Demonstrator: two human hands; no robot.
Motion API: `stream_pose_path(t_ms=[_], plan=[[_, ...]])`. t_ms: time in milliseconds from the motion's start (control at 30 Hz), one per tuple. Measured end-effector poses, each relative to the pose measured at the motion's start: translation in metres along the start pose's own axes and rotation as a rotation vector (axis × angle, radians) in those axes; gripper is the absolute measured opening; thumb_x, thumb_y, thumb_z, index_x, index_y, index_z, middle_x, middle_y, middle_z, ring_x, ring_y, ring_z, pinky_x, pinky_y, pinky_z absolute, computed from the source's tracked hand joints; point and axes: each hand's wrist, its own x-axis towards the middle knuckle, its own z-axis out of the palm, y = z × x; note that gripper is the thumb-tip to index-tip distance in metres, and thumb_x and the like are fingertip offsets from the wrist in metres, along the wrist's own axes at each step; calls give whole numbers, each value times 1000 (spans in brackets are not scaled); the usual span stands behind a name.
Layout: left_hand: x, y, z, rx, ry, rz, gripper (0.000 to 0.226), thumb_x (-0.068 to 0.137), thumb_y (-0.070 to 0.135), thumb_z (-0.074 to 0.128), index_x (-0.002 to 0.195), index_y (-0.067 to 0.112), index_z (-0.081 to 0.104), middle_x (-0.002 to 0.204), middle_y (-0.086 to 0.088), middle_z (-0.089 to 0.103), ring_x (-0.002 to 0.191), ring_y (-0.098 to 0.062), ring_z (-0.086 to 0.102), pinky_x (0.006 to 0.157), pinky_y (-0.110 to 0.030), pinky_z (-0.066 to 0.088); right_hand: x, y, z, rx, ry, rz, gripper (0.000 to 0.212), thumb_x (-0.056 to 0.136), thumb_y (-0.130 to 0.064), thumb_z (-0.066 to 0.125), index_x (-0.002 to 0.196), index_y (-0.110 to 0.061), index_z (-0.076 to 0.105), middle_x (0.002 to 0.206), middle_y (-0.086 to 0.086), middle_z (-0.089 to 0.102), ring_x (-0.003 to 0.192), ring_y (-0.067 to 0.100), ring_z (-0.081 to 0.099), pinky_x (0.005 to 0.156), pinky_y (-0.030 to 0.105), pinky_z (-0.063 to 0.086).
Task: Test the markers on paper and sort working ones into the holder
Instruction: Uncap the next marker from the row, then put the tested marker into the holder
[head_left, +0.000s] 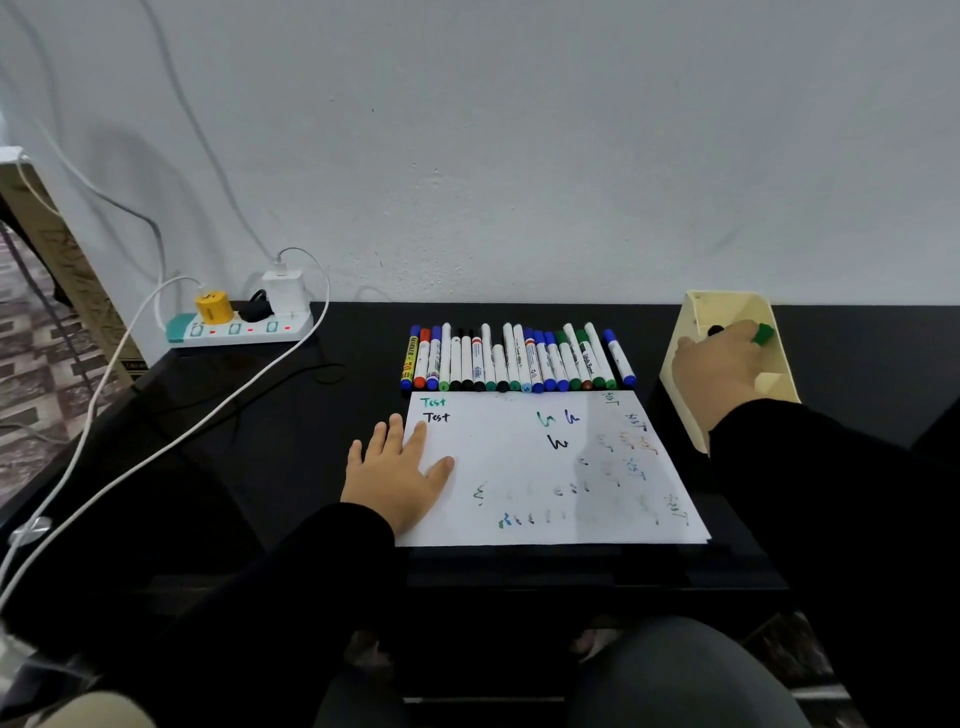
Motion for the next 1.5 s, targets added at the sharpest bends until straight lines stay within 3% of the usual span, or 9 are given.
stream_pose_path(t_ms=[233, 400, 533, 700, 1000, 1200, 1367, 1433, 1500], plan=[[-2, 1, -3, -17, -23, -15, 69, 92, 63, 12, 150, 27, -1, 158, -2, -7, 145, -19, -5, 116, -42, -1, -31, -13, 9, 58, 44, -136, 51, 96, -22, 51, 133, 4, 27, 132, 25, 40, 122, 36, 44, 102, 41, 39], [-2, 1, -2, 10, -6, -7, 68, 93, 62, 12, 150, 27, -1, 158, -3, -6, 145, -20, -4, 117, -43, 0, -40, -21, 19, -25, -88, -270, 32, 98, -20, 46, 122, 1, 43, 123, 19, 51, 111, 32, 52, 89, 36, 42], [2, 1, 0, -11, 3, -14, 67, 93, 61, 14, 150, 28, -1, 158, -2, -7, 145, -19, -5, 117, -43, -1, -34, -20, 34, -235, -233, -259, 34, 96, -11, 44, 127, 0, 41, 130, 19, 45, 118, 32, 47, 99, 38, 42], [5, 0, 3, -42, 17, -13, 66, 93, 60, 16, 150, 29, 1, 158, 0, -8, 145, -17, -7, 116, -43, -3, -16, -19, 51, -353, -330, -242, 37, 95, -14, 48, 130, -1, 46, 126, 16, 44, 116, 31, 47, 96, 35, 41], [6, -1, 3, -45, 0, -26, 66, 92, 61, 16, 149, 30, 1, 158, 1, -10, 145, -16, -9, 116, -41, -5, 6, -6, 78, -252, -341, -241, 35, 93, -8, 41, 127, 1, 46, 130, 25, 44, 120, 40, 45, 95, 43, 39], [5, -1, 3, -40, 0, -25, 66, 93, 60, 17, 150, 30, 1, 158, 0, -9, 145, -17, -8, 116, -42, -5, -4, -16, 64, -221, -240, -277, 33, 93, -4, 44, 125, 4, 46, 131, 23, 43, 121, 36, 41, 94, 37, 38], [4, 0, 0, -31, -26, -28, 67, 93, 61, 16, 150, 28, 1, 158, -1, -7, 145, -18, -6, 116, -43, -2, -20, -20, 44, -22, -248, -238, 31, 89, -7, 48, 119, 1, 53, 126, 20, 47, 115, 34, 46, 78, 29, 34], [5, 0, -4, -58, -67, -27, 68, 93, 61, 17, 150, 27, 1, 158, -2, -7, 145, -18, -6, 116, -43, -2, -28, -21, 38, 93, -278, -216, 25, 87, -9, 50, 108, -1, 59, 113, 15, 52, 97, 32, 51, 65, 23, 34], [6, 0, -13, -138, -127, -45, 69, 94, 60, 19, 150, 24, -1, 158, -3, -6, 145, -19, -5, 115, -43, -2, -38, -24, 29, 185, -269, -231, 12, 86, -9, 48, 79, -8, 58, 86, 7, 48, 73, 24, 43, 48, 24, 24]])
